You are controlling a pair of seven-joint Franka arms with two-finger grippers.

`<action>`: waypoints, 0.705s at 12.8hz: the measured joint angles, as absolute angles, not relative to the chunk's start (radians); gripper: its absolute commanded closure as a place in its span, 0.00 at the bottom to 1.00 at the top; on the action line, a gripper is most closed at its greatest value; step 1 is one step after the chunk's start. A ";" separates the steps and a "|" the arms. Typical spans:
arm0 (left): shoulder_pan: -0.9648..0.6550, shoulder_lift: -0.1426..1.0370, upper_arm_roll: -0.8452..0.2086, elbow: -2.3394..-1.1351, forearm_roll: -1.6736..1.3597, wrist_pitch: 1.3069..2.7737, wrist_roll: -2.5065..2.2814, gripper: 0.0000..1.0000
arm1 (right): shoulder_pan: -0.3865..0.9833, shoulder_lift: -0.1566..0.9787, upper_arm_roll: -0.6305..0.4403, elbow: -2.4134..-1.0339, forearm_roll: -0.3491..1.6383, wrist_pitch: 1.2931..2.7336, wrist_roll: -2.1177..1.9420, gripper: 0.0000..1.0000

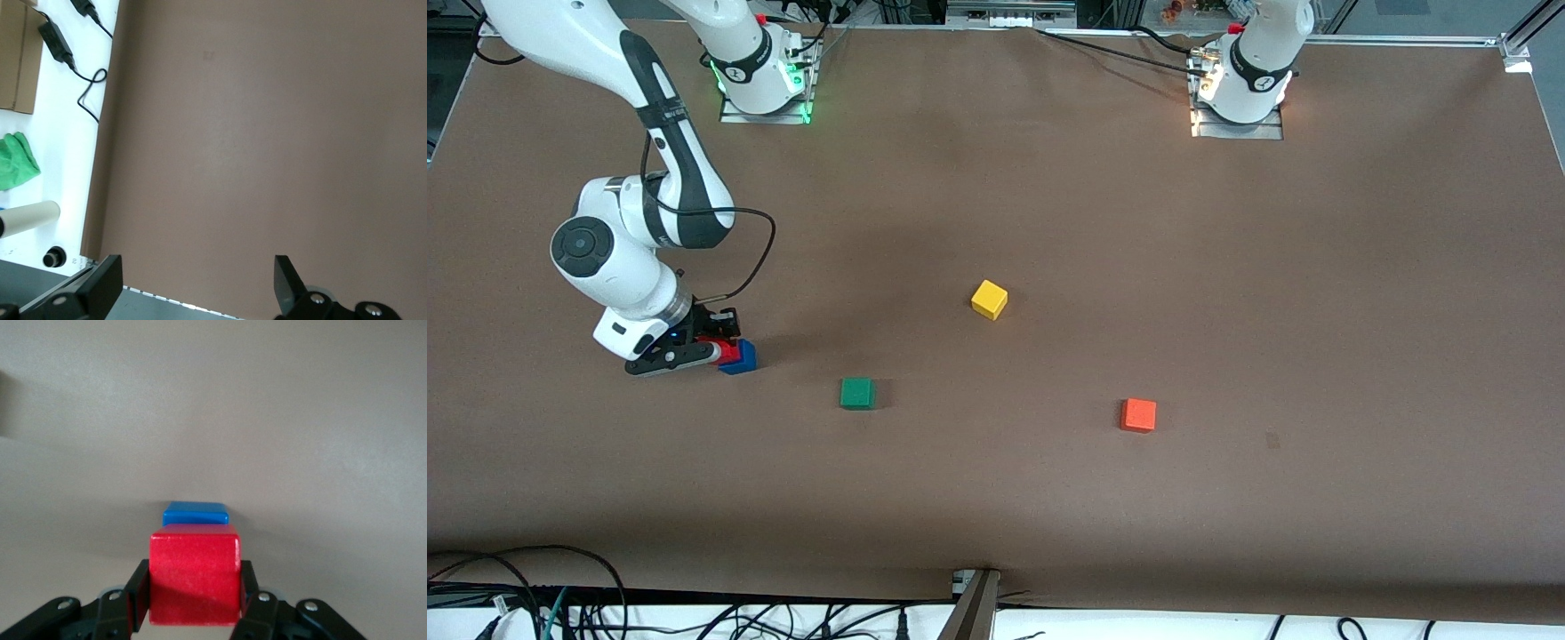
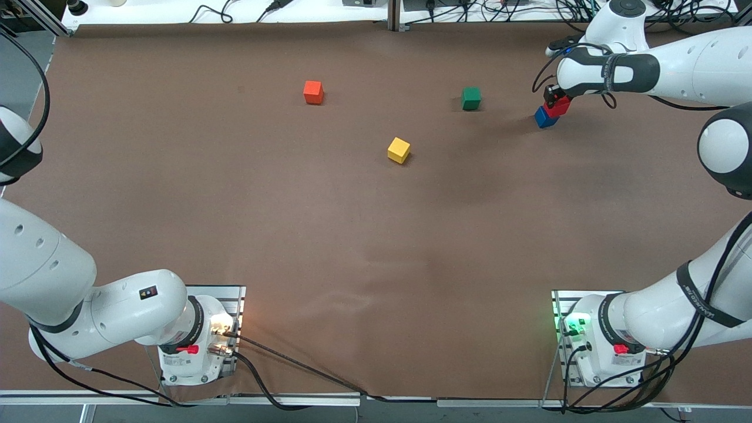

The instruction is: Pass red block to right arm, stack on blue

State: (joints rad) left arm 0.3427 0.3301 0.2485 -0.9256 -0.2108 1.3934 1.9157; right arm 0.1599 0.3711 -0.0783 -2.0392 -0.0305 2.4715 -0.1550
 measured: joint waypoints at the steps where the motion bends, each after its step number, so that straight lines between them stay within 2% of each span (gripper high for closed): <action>1: 0.313 0.295 0.248 -0.926 -0.191 1.371 1.875 0.00 | 0.160 0.370 -0.078 -2.042 -0.022 2.472 -0.156 1.00; 9: -0.053 0.131 0.232 -0.934 -0.035 1.171 1.215 0.00 | 0.159 0.369 -0.078 -2.048 -0.003 2.472 -0.157 1.00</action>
State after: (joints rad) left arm -0.0525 0.1312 0.2324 -0.9345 -0.0346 1.1715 1.2152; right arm 0.1593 0.3694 -0.0782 -2.0482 -0.0028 2.4716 -0.1566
